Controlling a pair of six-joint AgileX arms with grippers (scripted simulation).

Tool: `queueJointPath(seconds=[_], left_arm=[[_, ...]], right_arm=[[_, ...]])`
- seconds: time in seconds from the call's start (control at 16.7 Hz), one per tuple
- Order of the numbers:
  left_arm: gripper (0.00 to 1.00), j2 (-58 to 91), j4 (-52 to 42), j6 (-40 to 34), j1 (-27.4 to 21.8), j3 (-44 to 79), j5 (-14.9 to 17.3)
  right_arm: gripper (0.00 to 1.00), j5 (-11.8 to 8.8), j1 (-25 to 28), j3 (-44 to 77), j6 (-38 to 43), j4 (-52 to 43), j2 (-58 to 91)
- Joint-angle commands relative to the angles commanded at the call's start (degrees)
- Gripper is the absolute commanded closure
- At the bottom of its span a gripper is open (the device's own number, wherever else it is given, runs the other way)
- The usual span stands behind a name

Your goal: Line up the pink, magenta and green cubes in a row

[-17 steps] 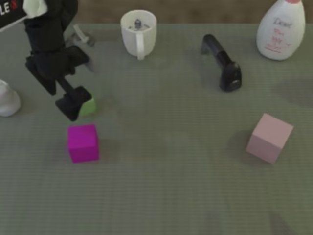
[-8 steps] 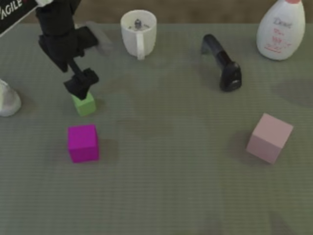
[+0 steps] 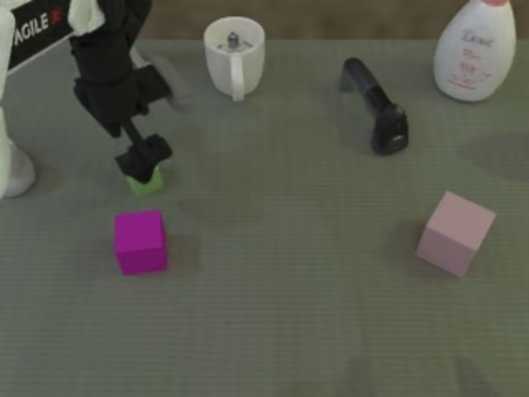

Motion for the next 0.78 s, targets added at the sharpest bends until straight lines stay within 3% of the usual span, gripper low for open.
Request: queueJointPath(seconds=[0.24, 0.54, 0.78], left_arm=[[0.00, 2.43, 9.10, -0.01, -0.03, -6.33, 0.03], [0.00, 2.93, 10.27, 0.02, -0.04, -7.33, 0.04], [0.30, 2.93, 10.27, 0.02, -0.04, -7.33, 0.04]], right_arm=[[0.00, 0.00, 0.00, 0.00, 0.00, 0.00, 0.00], [0.00, 0.00, 0.00, 0.00, 0.00, 0.00, 0.00], [0.00, 0.00, 0.00, 0.00, 0.00, 0.00, 0.00]])
